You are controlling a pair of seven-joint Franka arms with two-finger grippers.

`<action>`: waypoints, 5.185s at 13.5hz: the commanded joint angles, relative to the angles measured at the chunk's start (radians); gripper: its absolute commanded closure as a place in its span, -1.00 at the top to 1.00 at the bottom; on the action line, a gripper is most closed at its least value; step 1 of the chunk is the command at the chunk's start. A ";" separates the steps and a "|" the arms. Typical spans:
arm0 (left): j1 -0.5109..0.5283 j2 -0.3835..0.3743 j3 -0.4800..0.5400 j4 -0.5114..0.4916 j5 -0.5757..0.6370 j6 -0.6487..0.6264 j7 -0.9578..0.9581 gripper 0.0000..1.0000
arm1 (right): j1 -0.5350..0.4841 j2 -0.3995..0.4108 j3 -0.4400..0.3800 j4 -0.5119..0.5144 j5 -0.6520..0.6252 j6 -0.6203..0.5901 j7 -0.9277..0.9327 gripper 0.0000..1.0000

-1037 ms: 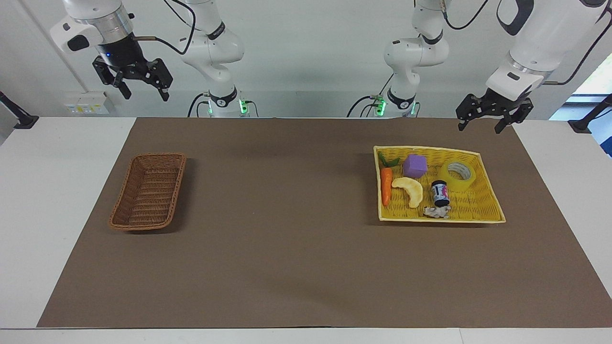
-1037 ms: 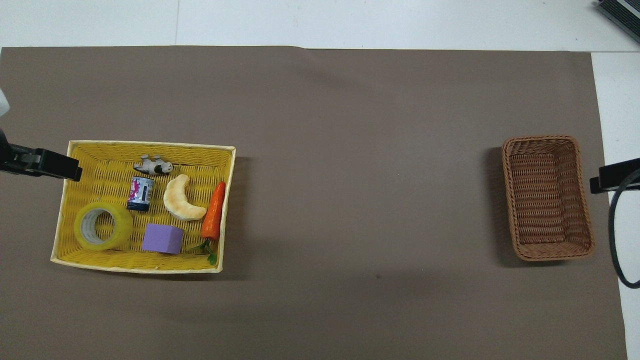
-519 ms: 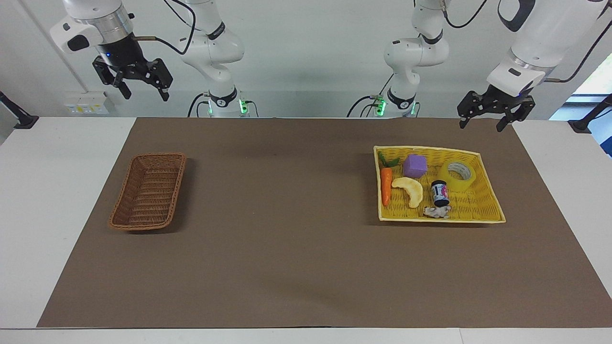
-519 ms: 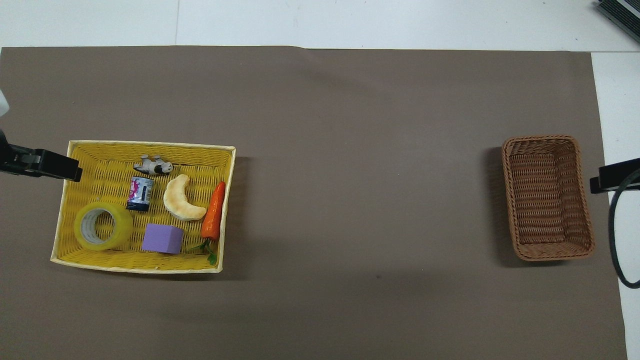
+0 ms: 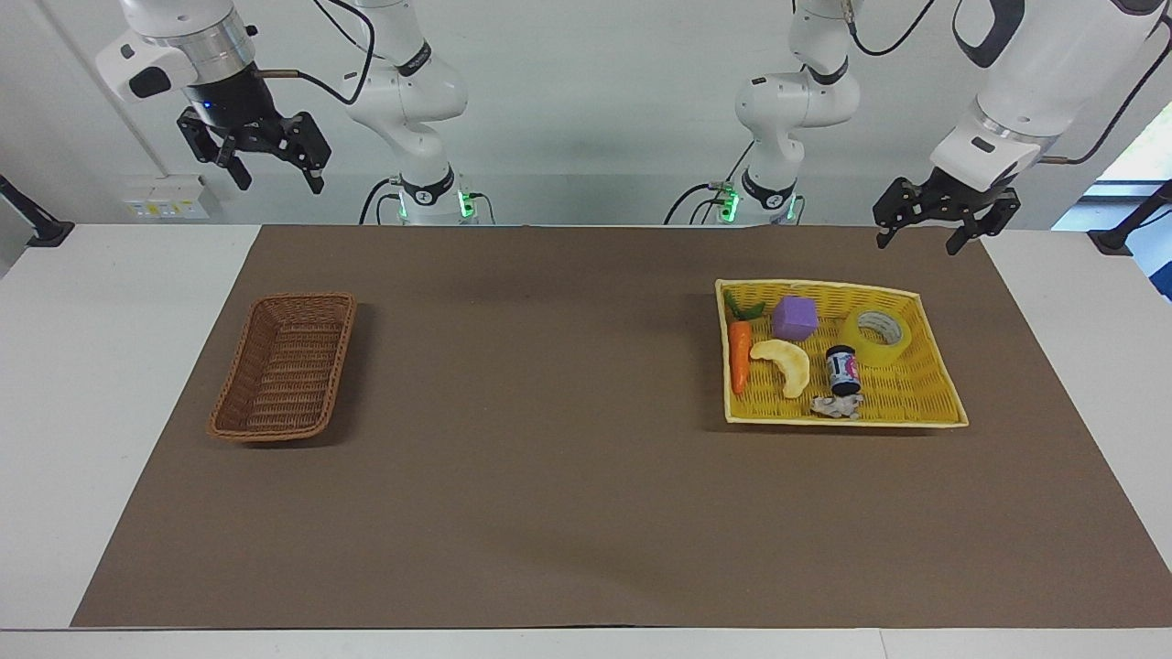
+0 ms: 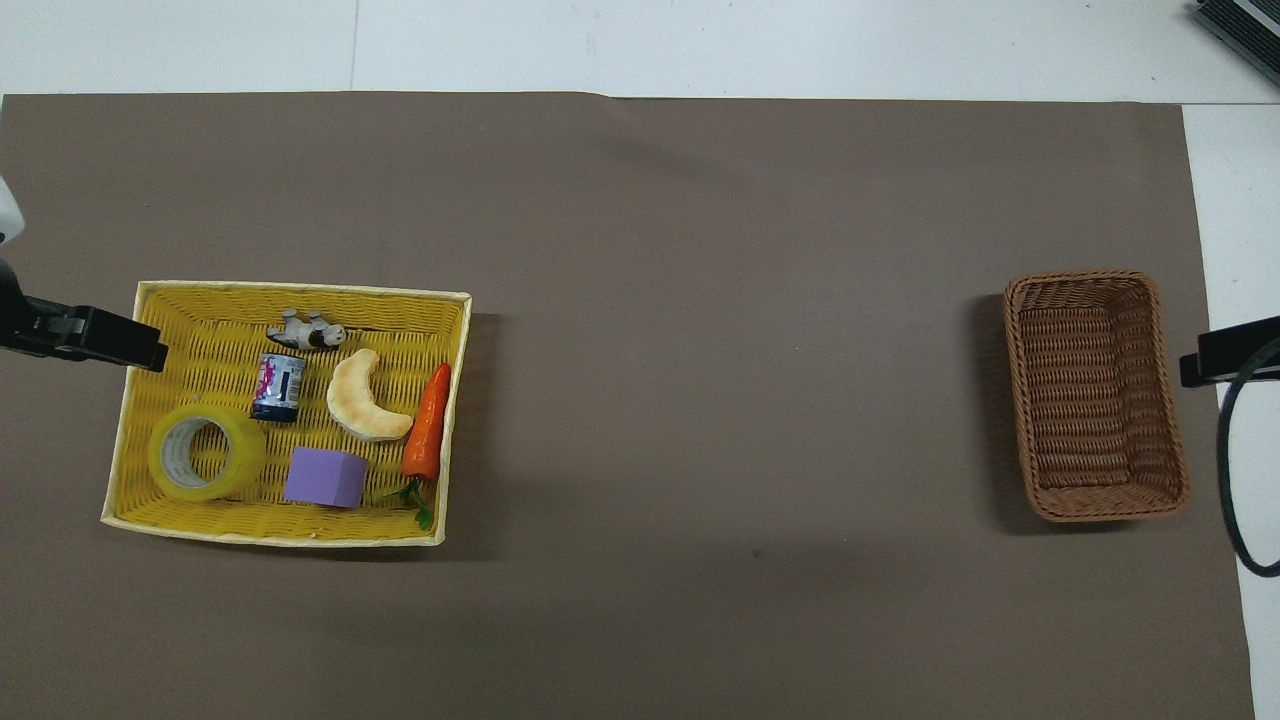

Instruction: Move tape to another basket

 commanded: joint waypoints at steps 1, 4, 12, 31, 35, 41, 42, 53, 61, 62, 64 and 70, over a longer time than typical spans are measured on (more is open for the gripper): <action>0.040 -0.023 -0.003 -0.063 -0.019 0.025 0.096 1.00 | -0.014 -0.009 0.009 -0.015 -0.002 0.017 -0.017 1.00; 0.068 -0.032 -0.001 -0.144 -0.019 0.091 0.185 1.00 | -0.014 -0.009 0.009 -0.015 -0.002 0.017 -0.017 1.00; 0.171 -0.050 0.004 -0.466 -0.016 0.428 0.325 1.00 | -0.014 -0.009 0.009 -0.015 -0.002 0.017 -0.017 1.00; 0.261 0.048 0.004 -0.679 -0.008 0.725 0.386 0.46 | -0.014 -0.009 0.009 -0.013 -0.002 0.017 -0.017 1.00; 0.250 0.040 0.004 -0.695 -0.008 0.726 0.385 0.37 | -0.014 -0.009 0.009 -0.015 -0.002 0.017 -0.017 1.00; 0.258 0.068 0.002 -0.704 -0.008 0.755 0.380 0.26 | -0.008 -0.010 0.010 -0.015 -0.002 0.014 -0.020 1.00; 0.255 0.072 0.004 -0.704 -0.008 0.755 0.379 0.26 | -0.004 -0.018 0.012 -0.015 -0.023 0.009 -0.017 1.00; 0.266 0.088 0.004 -0.559 -0.008 0.570 0.371 -1.00 | -0.010 -0.038 0.013 -0.044 -0.047 0.006 -0.026 1.00; 0.246 0.072 0.001 -0.290 0.062 0.299 0.166 -1.00 | 0.000 -0.064 0.013 -0.097 0.036 0.009 -0.025 1.00; 0.241 0.071 -0.006 -0.258 0.066 0.254 0.117 -1.00 | 0.004 -0.064 0.016 -0.104 0.056 0.012 -0.025 1.00; 0.208 0.071 -0.006 -0.207 0.066 0.186 0.055 -1.00 | 0.038 -0.052 0.021 -0.116 0.071 0.047 -0.017 1.00; -0.007 0.062 -0.015 -0.195 0.055 0.160 -0.316 -1.00 | 0.185 0.031 0.021 -0.193 0.186 0.268 0.072 1.00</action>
